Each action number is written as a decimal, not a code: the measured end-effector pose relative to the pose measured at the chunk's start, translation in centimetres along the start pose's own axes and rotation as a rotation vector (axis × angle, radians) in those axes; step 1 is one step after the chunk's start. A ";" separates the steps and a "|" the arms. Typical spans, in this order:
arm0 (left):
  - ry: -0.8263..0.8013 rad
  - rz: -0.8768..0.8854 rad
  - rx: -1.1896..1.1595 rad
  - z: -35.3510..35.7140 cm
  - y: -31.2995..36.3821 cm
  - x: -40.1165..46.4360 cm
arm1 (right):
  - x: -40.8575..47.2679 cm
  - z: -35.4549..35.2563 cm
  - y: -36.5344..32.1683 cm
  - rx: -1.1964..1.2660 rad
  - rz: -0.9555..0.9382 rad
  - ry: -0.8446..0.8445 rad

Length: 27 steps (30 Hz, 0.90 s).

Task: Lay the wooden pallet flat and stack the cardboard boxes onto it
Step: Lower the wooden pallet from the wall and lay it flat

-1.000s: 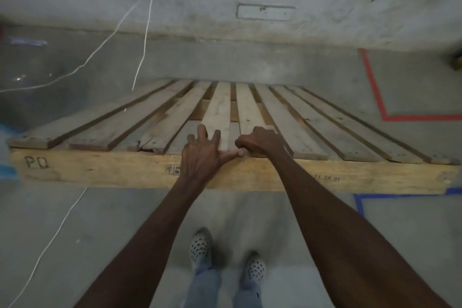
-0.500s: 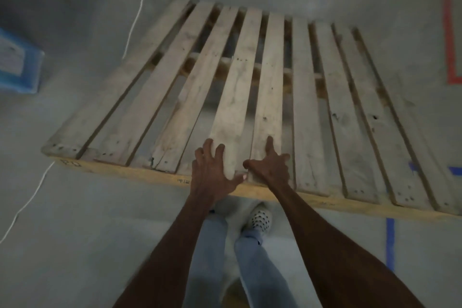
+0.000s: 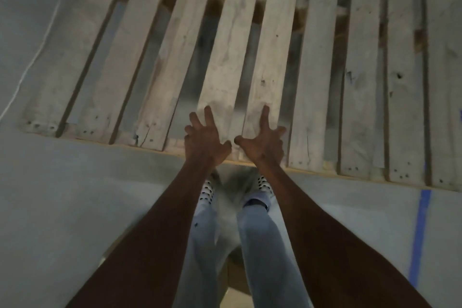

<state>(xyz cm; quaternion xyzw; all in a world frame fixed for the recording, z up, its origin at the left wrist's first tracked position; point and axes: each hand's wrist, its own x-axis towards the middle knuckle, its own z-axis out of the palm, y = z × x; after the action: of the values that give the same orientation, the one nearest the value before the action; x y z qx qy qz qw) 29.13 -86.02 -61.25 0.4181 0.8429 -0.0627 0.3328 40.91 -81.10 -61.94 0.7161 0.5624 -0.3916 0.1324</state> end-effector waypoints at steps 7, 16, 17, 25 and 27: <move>0.026 0.025 -0.037 8.3 -2.7 2.4 | 4.0 7.6 4.6 0.011 -0.054 0.065; 0.068 0.068 -0.136 18.1 -6.3 7.3 | 9.8 16.3 8.9 0.044 -0.135 0.130; 0.076 0.069 -0.147 19.0 -6.6 7.7 | 10.4 17.1 9.4 0.049 -0.141 0.131; 0.086 0.070 -0.181 23.8 -7.3 9.4 | 13.3 20.5 11.9 0.066 -0.178 0.150; 0.070 0.070 -0.177 23.8 -7.4 9.4 | 13.2 20.0 11.9 0.058 -0.172 0.092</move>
<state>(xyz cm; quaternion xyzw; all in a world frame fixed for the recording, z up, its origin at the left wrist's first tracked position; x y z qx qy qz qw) 31.65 -93.62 -86.61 0.4184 0.8411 0.0383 0.3406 44.32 -88.39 -87.44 0.6859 0.6157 -0.3844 0.0517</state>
